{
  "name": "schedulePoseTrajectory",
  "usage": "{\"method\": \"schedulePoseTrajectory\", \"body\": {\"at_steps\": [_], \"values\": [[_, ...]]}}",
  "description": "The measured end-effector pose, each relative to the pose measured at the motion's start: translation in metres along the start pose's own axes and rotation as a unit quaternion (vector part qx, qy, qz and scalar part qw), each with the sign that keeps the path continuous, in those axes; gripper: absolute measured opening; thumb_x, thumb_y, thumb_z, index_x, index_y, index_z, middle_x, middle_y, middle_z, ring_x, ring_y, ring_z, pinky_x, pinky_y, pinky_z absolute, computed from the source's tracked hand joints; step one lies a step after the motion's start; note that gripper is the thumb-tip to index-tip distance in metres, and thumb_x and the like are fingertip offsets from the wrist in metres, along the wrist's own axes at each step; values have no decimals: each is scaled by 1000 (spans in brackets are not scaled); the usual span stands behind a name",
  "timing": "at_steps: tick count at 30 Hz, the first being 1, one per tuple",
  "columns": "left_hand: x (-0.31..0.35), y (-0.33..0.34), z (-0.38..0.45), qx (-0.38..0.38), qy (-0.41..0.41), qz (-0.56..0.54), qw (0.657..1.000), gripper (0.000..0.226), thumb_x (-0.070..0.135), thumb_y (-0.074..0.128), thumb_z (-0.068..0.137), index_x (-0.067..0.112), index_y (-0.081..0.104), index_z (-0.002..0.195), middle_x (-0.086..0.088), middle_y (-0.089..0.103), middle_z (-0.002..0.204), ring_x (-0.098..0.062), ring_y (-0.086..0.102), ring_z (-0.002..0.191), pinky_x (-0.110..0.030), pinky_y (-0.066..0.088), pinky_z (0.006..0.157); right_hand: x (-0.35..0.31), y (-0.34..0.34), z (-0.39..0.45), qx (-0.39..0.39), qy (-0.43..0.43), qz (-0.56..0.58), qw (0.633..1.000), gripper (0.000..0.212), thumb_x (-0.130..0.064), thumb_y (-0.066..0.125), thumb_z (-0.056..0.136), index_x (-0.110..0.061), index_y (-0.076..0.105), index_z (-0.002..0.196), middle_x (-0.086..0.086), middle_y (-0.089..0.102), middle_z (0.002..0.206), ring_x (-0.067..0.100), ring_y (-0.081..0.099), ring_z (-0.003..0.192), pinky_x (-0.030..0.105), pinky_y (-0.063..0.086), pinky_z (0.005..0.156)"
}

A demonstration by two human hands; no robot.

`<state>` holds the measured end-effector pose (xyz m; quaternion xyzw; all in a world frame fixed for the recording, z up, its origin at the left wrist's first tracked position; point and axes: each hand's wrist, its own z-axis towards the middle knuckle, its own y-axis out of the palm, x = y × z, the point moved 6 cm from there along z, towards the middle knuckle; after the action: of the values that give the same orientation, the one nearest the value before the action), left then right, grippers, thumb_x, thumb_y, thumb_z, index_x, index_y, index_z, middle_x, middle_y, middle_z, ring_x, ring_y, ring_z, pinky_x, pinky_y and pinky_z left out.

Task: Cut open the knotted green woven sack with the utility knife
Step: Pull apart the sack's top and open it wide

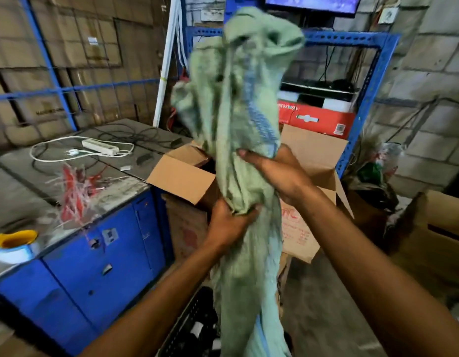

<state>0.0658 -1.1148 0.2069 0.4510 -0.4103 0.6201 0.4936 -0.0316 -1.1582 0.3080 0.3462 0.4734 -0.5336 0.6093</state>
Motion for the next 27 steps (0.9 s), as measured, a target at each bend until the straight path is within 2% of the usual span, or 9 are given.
{"method": "schedulePoseTrajectory", "body": {"at_steps": [3, 6, 9, 12, 14, 20, 23, 25, 27], "values": [[14, -35, 32, 162, -12, -86, 983, 25, 3, 65, 86, 9, 65, 110, -3, 67, 112, -17, 64, 101, -24, 54, 82, 8, 6, -10, -54, -37, -148, 987, 87, -40, 83, 60, -38, 38, 134, -21, 52, 136, -5, 47, 123, 22, 39, 105], [32, -51, 71, 76, -98, -318, 940, 23, 14, 63, 89, 8, 67, 110, -13, 69, 115, -27, 66, 102, -44, 52, 94, 55, 12, -39, -105, 28, -230, 967, 136, -43, 87, 54, -32, -12, 146, -8, 12, 159, 8, 17, 143, 40, 20, 118], [47, -56, 82, 21, -136, -370, 919, 46, 32, 59, 91, 10, 55, 132, -12, 60, 133, -26, 59, 119, -43, 49, 99, 65, 19, -39, -8, -9, -117, 993, 93, -10, 81, 68, -15, 26, 143, 6, 49, 139, 20, 48, 127, 34, 42, 102], [39, -69, 62, 66, -51, -297, 951, 69, 50, 72, 74, 16, 54, 132, -2, 62, 131, -17, 59, 119, -40, 45, 105, 38, 8, -17, 95, -65, -147, 982, 51, -9, 73, 77, -8, 52, 124, 9, 65, 118, 22, 62, 108, 27, 49, 85], [20, -52, 34, 28, -67, -220, 973, 86, 60, 78, 57, 19, 56, 130, -1, 65, 128, -19, 61, 117, -44, 43, 107, 18, 17, -5, 37, -100, -154, 982, 50, -10, 71, 79, -7, 52, 126, 9, 64, 121, 21, 60, 112, 32, 50, 92], [0, -92, 55, 179, -136, -304, 926, 30, 29, 68, 86, 11, 67, 110, -9, 74, 110, -24, 73, 89, -37, 60, 74, 45, 48, -22, -92, -46, -267, 958, 124, -52, 81, 57, -32, -2, 148, -7, 18, 156, 13, 19, 142, 34, 24, 116], [4, -93, 54, 99, -187, -292, 933, 29, 32, 63, 89, 13, 64, 111, -7, 72, 110, -23, 71, 92, -34, 57, 74, 56, 60, -18, -100, -57, -180, 977, 84, -10, 75, 74, -19, 26, 142, -9, 40, 142, 14, 39, 132, 5, 32, 96], [3, -97, 39, 16, -236, -158, 959, 36, 41, 63, 87, 15, 62, 113, -8, 70, 109, -23, 68, 95, -35, 55, 81, 50, 47, -2, -7, -71, -208, 976, 60, 2, 64, 78, -11, 42, 132, 5, 55, 130, 23, 52, 121, 10, 37, 86], [6, -118, 25, -4, -199, -12, 980, 29, 38, 67, 84, 13, 67, 98, -13, 72, 93, -17, 70, 74, -27, 55, 64, 41, 30, 15, 39, -75, -215, 973, 55, 3, 63, 77, -9, 46, 128, 9, 60, 124, 24, 56, 112, 22, 42, 86]]}}
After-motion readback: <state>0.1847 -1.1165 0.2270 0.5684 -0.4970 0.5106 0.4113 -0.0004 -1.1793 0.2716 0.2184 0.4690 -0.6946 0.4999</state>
